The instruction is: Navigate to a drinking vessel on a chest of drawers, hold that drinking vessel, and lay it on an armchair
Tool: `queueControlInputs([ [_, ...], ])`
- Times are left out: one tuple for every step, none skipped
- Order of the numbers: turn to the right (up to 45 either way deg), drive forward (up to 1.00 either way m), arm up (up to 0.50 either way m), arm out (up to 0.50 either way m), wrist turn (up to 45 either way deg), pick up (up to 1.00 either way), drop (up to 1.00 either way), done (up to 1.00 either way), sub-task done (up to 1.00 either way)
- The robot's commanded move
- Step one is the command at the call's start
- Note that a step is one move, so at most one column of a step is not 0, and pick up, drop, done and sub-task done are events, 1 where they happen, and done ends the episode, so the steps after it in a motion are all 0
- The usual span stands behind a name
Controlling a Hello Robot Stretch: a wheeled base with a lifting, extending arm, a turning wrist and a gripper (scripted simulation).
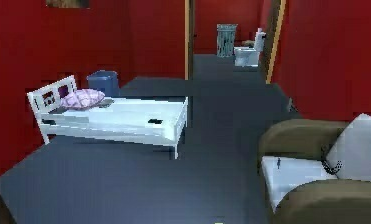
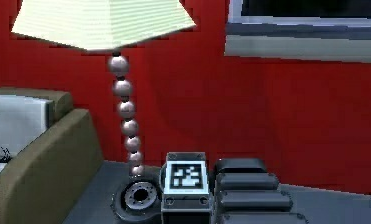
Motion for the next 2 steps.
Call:
queueControlInputs([
  [0.0, 1.0, 0.0, 0.0, 0.0, 0.0, 0.0, 0.0, 0.0],
  [9.0, 0.0, 0.0, 0.0, 0.0, 0.0, 0.0, 0.0, 0.0],
])
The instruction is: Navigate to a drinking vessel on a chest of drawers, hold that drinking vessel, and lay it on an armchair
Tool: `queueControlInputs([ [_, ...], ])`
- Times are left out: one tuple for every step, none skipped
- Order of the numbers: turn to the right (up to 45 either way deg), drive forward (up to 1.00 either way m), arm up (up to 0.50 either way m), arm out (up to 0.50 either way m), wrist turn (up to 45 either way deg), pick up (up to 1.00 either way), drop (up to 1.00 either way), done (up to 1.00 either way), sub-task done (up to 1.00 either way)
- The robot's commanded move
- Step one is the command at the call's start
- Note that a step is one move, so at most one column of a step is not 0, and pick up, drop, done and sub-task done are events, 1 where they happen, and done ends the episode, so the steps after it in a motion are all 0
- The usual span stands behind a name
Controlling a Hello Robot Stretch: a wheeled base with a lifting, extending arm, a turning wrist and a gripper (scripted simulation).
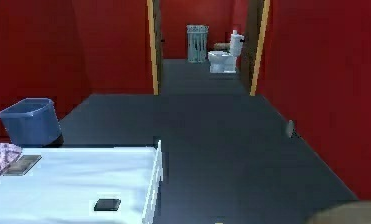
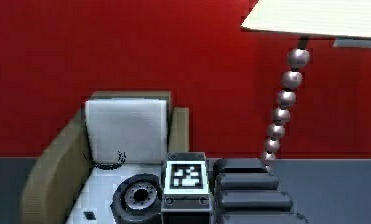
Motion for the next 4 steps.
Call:
queueControlInputs([
  [0.0, 0.15, 0.0, 0.0, 0.0, 0.0, 0.0, 0.0, 0.0],
  [-45.0, 0.0, 0.0, 0.0, 0.0, 0.0, 0.0, 0.0, 0.0],
  [-45.0, 0.0, 0.0, 0.0, 0.0, 0.0, 0.0, 0.0, 0.0],
  [-9.0, 0.0, 0.0, 0.0, 0.0, 0.0, 0.0, 0.0, 0.0],
])
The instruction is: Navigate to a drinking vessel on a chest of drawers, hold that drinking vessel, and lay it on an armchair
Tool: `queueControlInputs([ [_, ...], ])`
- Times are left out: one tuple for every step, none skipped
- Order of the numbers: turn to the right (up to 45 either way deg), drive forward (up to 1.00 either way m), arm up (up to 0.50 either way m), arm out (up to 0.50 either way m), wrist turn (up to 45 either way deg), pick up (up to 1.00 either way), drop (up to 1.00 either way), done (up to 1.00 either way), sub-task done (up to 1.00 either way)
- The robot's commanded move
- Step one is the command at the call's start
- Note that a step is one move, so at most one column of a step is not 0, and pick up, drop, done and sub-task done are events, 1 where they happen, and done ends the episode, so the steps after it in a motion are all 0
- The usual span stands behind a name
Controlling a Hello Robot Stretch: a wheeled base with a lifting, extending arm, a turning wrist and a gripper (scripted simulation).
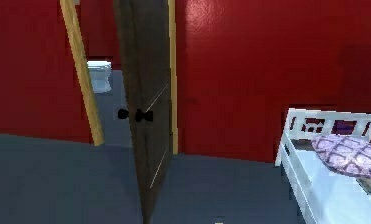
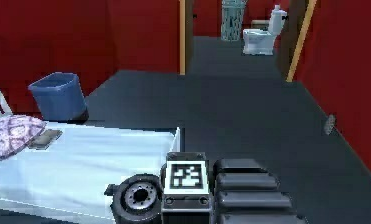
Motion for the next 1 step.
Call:
queueControlInputs([
  [45.0, 0.0, 0.0, 0.0, 0.0, 0.0, 0.0, 0.0, 0.0],
])
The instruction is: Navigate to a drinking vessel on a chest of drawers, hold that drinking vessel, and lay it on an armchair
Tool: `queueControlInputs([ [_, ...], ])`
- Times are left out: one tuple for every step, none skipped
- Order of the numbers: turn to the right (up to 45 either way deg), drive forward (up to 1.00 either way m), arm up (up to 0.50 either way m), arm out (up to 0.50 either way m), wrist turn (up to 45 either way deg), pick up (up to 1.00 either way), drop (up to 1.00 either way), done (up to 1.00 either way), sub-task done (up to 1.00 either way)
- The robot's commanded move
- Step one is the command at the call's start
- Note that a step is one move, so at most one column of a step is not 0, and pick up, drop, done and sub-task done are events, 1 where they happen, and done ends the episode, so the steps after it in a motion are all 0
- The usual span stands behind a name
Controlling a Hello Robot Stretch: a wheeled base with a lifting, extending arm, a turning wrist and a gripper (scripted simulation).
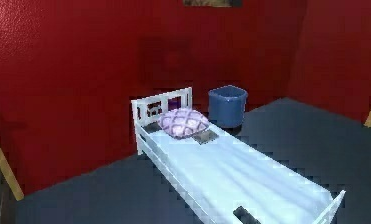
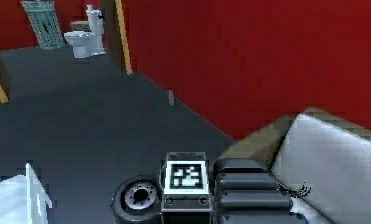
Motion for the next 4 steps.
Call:
queueControlInputs([
  [45.0, 0.0, 0.0, 0.0, 0.0, 0.0, 0.0, 0.0, 0.0],
  [3.0, 0.0, 0.0, 0.0, 0.0, 0.0, 0.0, 0.0, 0.0],
  [0.0, 0.0, 0.0, 0.48, 0.0, 0.0, 0.0, 0.0, 0.0],
  [0.0, 0.0, 0.0, 0.0, 45.0, 0.0, 0.0, 0.0, 0.0],
])
